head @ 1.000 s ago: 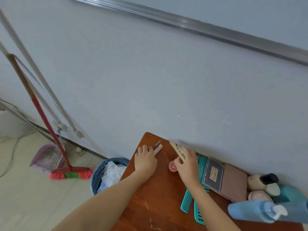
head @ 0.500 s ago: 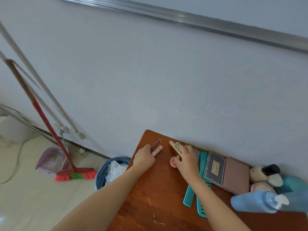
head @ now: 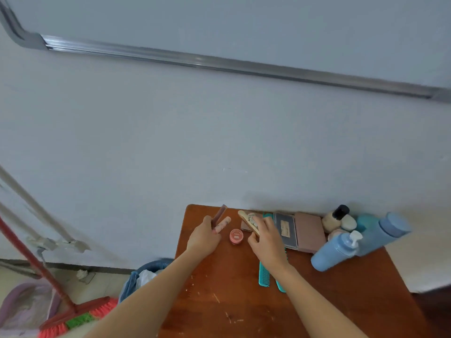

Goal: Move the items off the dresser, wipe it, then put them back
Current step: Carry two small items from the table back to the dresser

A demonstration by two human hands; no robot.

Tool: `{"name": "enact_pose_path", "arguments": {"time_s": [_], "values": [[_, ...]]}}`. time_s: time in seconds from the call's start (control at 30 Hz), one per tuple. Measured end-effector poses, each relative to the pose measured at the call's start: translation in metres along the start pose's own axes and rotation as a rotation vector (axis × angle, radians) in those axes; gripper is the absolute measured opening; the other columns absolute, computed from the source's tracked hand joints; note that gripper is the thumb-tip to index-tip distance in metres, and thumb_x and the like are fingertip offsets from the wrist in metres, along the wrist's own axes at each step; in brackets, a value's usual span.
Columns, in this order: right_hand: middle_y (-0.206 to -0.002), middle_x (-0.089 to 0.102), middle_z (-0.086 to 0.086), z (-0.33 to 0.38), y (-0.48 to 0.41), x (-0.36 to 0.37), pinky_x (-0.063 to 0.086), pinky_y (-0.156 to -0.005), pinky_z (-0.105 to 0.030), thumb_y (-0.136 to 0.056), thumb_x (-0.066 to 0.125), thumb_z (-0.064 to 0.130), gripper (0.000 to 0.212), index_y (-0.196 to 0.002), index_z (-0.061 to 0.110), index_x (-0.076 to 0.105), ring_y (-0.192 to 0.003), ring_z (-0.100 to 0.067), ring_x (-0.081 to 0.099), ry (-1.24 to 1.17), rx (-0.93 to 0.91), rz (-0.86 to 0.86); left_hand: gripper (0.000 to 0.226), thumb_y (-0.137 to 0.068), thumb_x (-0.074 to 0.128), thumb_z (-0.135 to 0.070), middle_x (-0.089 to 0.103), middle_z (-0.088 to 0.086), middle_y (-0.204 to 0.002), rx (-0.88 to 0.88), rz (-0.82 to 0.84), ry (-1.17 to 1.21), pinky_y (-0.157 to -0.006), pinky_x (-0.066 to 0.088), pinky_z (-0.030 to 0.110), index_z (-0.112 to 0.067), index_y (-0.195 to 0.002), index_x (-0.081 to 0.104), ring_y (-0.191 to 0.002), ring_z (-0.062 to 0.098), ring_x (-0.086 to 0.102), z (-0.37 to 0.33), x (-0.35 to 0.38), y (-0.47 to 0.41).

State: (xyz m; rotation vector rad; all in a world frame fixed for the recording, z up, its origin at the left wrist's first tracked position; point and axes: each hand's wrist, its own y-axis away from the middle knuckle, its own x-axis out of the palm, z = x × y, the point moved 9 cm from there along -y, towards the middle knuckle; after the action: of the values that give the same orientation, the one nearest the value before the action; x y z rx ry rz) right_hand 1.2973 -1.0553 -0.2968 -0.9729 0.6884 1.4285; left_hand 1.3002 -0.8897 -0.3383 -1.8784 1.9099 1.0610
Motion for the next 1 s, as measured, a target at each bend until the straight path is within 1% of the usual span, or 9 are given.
{"name": "enact_pose_path", "arguments": {"time_s": [0.13, 0.27, 0.33, 0.4, 0.47, 0.6, 0.73, 0.87, 1.0], "values": [[-0.122, 0.045, -0.005, -0.014, 0.047, -0.025, 0.050, -0.083, -0.025, -0.090, 0.052, 0.013, 0.046, -0.135, 0.015, 0.041, -0.107, -0.018, 0.052, 0.029, 0.168, -0.112, 0.019, -0.093, 0.043, -0.023, 0.061, 0.003, -0.096, 0.159, 0.128, -0.084, -0.056, 0.041, 0.025, -0.011, -0.108, 0.044, -0.074, 0.017, 0.057, -0.022, 0.013, 0.008], [-0.100, 0.056, -0.013, -0.016, 0.134, -0.045, 0.053, -0.069, -0.034, -0.075, 0.065, 0.002, 0.045, -0.119, 0.005, 0.057, -0.082, -0.029, 0.061, 0.131, 0.380, -0.354, 0.038, -0.091, 0.048, -0.024, 0.056, -0.004, -0.092, 0.404, 0.311, -0.251, -0.051, 0.042, 0.016, -0.019, -0.126, 0.036, -0.064, 0.008, 0.055, -0.035, 0.040, 0.044], [-0.091, 0.058, -0.012, -0.010, 0.189, -0.051, 0.052, -0.061, -0.032, -0.068, 0.070, -0.001, 0.047, -0.114, 0.004, 0.061, -0.069, -0.027, 0.062, 0.185, 0.526, -0.466, 0.035, -0.090, 0.050, -0.027, 0.055, -0.006, -0.093, 0.514, 0.419, -0.370, -0.054, 0.045, 0.018, -0.021, -0.122, 0.039, -0.069, 0.009, 0.057, -0.038, 0.052, 0.073], [-0.086, 0.058, -0.012, 0.002, 0.249, -0.056, 0.052, -0.058, -0.031, -0.064, 0.071, -0.004, 0.048, -0.110, 0.003, 0.063, -0.062, -0.027, 0.060, 0.207, 0.658, -0.579, 0.030, -0.089, 0.051, -0.031, 0.056, -0.005, -0.098, 0.651, 0.510, -0.500, -0.066, 0.053, 0.026, -0.022, -0.116, 0.041, -0.079, 0.011, 0.059, -0.038, 0.063, 0.109], [-0.086, 0.057, -0.013, 0.016, 0.311, -0.061, 0.053, -0.058, -0.033, -0.065, 0.070, -0.005, 0.046, -0.110, 0.004, 0.063, -0.062, -0.028, 0.059, 0.228, 0.785, -0.641, 0.028, -0.090, 0.050, -0.034, 0.058, 0.000, -0.105, 0.789, 0.586, -0.583, -0.077, 0.053, 0.031, -0.020, -0.113, 0.040, -0.090, 0.017, 0.060, -0.036, 0.075, 0.155], [-0.080, 0.058, -0.014, 0.051, 0.427, -0.082, 0.051, -0.051, -0.028, -0.058, 0.071, -0.007, 0.045, -0.101, 0.003, 0.065, -0.055, -0.028, 0.059, 0.342, 0.955, -0.755, 0.028, -0.093, 0.046, -0.032, 0.058, 0.002, -0.113, 1.022, 0.716, -0.642, -0.080, 0.047, 0.028, -0.017, -0.116, 0.039, -0.098, 0.018, 0.059, -0.043, 0.106, 0.252], [-0.079, 0.057, -0.017, 0.090, 0.541, -0.099, 0.051, -0.051, -0.034, -0.057, 0.070, -0.013, 0.049, -0.103, 0.003, 0.064, -0.055, -0.032, 0.058, 0.411, 1.096, -0.883, 0.030, -0.091, 0.045, -0.029, 0.059, 0.007, -0.115, 1.218, 0.777, -0.607, -0.088, 0.045, 0.033, -0.012, -0.115, 0.043, -0.105, 0.025, 0.059, -0.045, 0.123, 0.364], [-0.075, 0.055, -0.015, 0.132, 0.646, -0.100, 0.048, -0.047, -0.031, -0.055, 0.067, -0.011, 0.058, -0.104, 0.014, 0.051, -0.052, -0.031, 0.056, 0.516, 1.169, -0.934, 0.029, -0.089, 0.044, -0.029, 0.059, 0.009, -0.112, 1.371, 0.859, -0.622, -0.085, 0.046, 0.037, -0.011, -0.111, 0.042, -0.103, 0.030, 0.059, -0.029, 0.142, 0.474], [-0.070, 0.055, -0.013, 0.177, 0.763, -0.100, 0.043, -0.041, -0.029, -0.049, 0.071, -0.015, 0.055, -0.097, 0.008, 0.059, -0.047, -0.028, 0.053, 0.586, 1.298, -0.946, 0.025, -0.088, 0.045, -0.029, 0.059, 0.009, -0.105, 1.419, 0.929, -0.625, -0.080, 0.045, 0.035, -0.011, -0.106, 0.041, -0.096, 0.029, 0.059, -0.001, 0.163, 0.582]]}}
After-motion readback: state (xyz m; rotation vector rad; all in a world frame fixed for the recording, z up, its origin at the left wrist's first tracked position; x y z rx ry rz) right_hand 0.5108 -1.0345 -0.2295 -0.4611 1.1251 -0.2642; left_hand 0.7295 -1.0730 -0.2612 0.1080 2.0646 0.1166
